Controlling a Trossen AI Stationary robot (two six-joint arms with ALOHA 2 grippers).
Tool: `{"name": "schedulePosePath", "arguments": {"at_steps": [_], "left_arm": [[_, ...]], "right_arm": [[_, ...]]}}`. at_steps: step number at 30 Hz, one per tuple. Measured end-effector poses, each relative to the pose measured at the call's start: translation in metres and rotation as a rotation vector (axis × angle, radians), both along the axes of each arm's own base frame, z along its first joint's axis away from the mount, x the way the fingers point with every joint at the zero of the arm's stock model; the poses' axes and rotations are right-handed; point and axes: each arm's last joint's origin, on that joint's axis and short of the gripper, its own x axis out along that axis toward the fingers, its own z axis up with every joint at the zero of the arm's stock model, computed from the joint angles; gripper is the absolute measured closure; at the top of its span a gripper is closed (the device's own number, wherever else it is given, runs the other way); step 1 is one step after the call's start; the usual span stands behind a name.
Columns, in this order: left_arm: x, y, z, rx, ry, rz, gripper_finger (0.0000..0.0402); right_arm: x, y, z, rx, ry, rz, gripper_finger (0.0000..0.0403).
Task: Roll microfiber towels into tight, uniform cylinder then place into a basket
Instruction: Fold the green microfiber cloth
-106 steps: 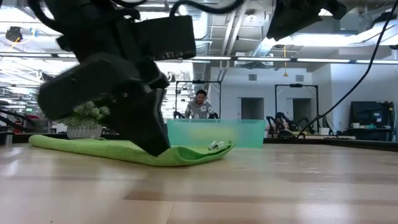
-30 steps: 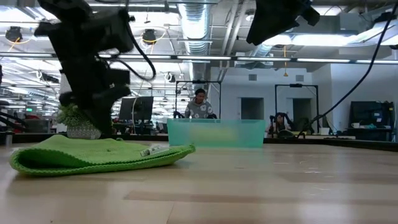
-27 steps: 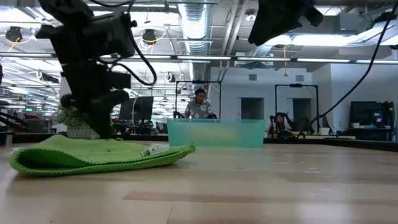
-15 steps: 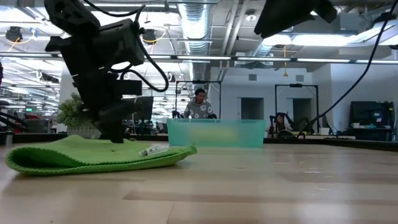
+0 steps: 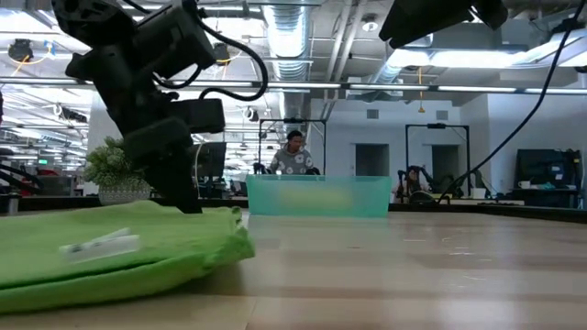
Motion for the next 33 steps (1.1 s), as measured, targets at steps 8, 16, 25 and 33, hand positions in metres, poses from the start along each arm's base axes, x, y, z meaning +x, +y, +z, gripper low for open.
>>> {"name": "schedulePosePath", "arguments": {"at_steps": [8,16,25,33], "left_arm": [[0.004,-0.002,0.002,0.011,-0.052,-0.041,0.0401],[0.012,-0.005,0.014,0.113,-0.121,-0.064,0.0401],[0.014,-0.045,0.045,0.217,-0.064,-0.08,0.0401],[-0.012,-0.089,0.05,0.195,-0.016,-0.035,0.0401]], "right_arm": [[0.001,-0.002,0.0,-0.019,0.018,0.011,0.0291],[0.006,-0.01,0.0,-0.081,0.077,0.04,0.0291],[0.01,-0.017,0.0,-0.145,0.141,0.077,0.0291],[0.017,-0.028,0.0,-0.105,0.164,0.077,0.0291]]}}
